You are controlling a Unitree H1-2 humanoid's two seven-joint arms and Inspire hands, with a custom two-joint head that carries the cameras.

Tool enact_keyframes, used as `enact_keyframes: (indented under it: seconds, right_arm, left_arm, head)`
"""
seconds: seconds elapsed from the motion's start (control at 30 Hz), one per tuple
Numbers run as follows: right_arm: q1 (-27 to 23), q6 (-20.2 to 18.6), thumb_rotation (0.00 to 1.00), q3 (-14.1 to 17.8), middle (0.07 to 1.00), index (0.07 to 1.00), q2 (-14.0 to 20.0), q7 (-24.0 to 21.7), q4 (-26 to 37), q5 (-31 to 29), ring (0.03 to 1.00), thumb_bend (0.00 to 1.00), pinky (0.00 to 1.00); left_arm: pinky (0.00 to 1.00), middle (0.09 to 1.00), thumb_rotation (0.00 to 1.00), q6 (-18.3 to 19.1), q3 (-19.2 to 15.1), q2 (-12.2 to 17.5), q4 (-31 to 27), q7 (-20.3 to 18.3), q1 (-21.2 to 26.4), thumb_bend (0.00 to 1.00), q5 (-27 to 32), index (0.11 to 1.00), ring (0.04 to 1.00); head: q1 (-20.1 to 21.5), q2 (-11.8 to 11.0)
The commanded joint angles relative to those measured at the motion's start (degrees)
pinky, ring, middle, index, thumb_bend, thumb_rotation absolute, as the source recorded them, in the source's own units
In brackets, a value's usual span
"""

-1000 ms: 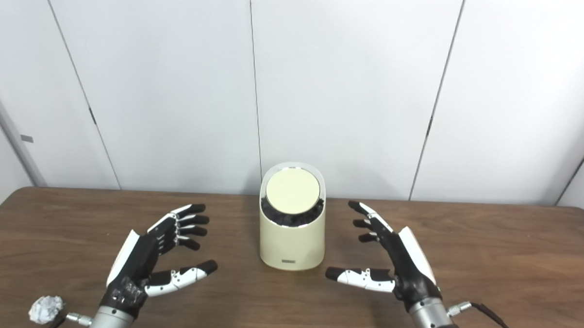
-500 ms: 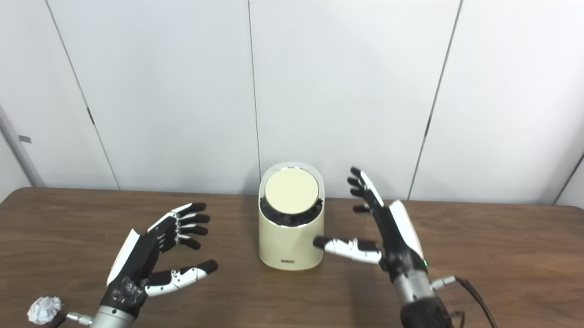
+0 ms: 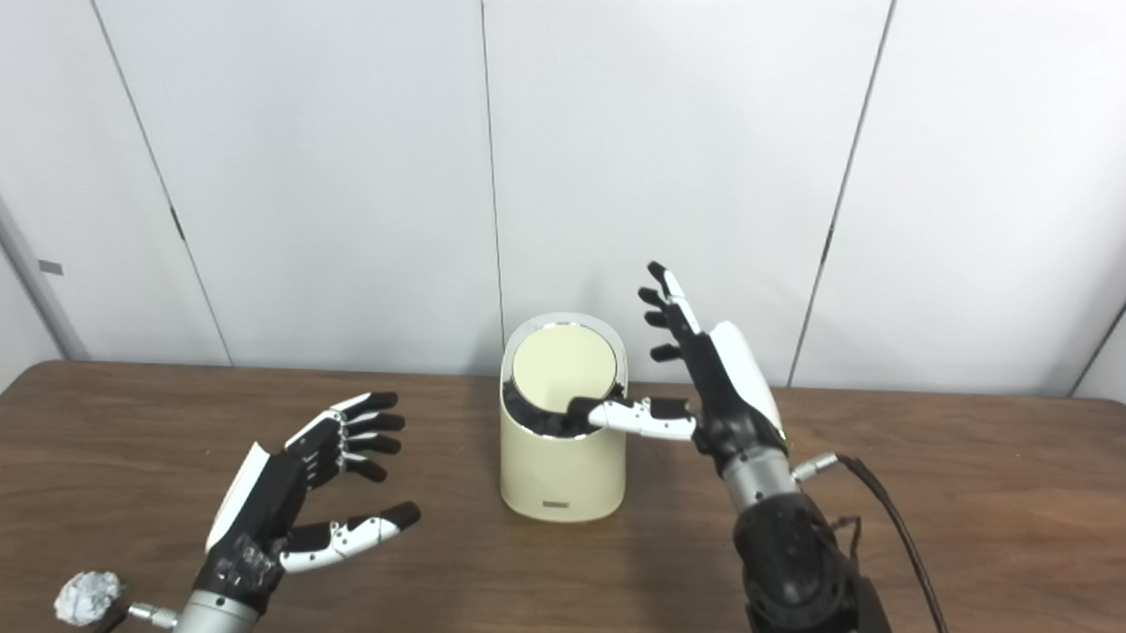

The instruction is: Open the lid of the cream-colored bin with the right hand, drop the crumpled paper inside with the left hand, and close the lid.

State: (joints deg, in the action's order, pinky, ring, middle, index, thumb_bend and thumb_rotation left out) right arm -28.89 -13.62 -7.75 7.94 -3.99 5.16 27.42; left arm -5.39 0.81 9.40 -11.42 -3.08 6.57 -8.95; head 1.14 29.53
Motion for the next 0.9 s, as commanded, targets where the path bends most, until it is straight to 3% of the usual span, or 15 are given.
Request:
enact_keyframes:
  seconds: [0.0,0.63,0.87]
  right_arm:
    - [-3.4,-0.2,0.39,0.0,0.92,0.989,0.3,0.4,0.9,0.6,0.869,0.8,0.72]
    - [-8.1,-2.3,0.33,-2.7,0.91,0.944,-1.6,2.5,-4.5,6.2,0.802,0.78,0.6]
    - [-9.7,-1.5,0.36,-2.7,0.91,0.941,-0.8,3.1,-7.6,6.3,0.816,0.77,0.61]
  left_arm:
    - [0.59,0.768,0.13,-1.5,0.0,0.1,-1.2,0.2,1.5,0.71,-0.2,0.83,0.703]
    - [0.58,0.763,0.14,-1.0,0.1,-0.2,-2.0,0.4,0.8,0.71,-0.8,0.827,0.696]
    - [0.59,0.763,0.15,-1.5,0.1,-0.2,-1.7,0.4,0.7,0.71,-0.8,0.83,0.7]
  head:
    - [0.0,0.0]
    - [-0.6,0.2]
    - [-0.7,0.2]
